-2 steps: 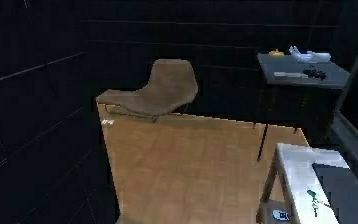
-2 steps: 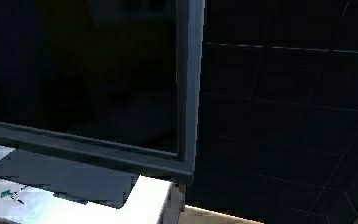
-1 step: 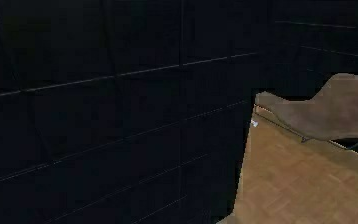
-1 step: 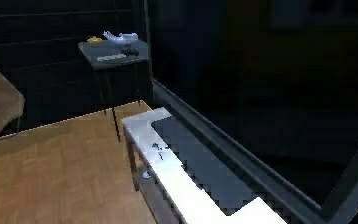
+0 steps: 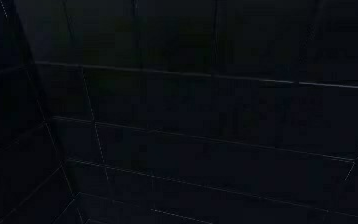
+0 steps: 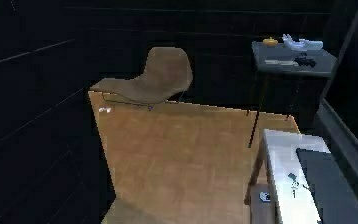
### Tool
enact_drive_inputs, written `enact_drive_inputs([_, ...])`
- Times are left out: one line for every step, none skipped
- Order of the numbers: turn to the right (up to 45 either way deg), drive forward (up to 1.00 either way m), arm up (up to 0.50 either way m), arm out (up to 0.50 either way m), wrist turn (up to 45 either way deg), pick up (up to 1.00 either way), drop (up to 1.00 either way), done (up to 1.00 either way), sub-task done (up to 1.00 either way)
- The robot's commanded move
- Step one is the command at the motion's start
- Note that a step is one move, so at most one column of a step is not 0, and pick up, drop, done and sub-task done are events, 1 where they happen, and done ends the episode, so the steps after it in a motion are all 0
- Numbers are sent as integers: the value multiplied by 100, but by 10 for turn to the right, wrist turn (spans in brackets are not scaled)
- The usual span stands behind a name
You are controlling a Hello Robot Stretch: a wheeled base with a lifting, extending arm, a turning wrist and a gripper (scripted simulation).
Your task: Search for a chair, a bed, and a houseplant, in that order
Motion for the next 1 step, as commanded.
enact_drive_inputs([-450, 0, 0, 0, 0, 0, 0, 0, 0])
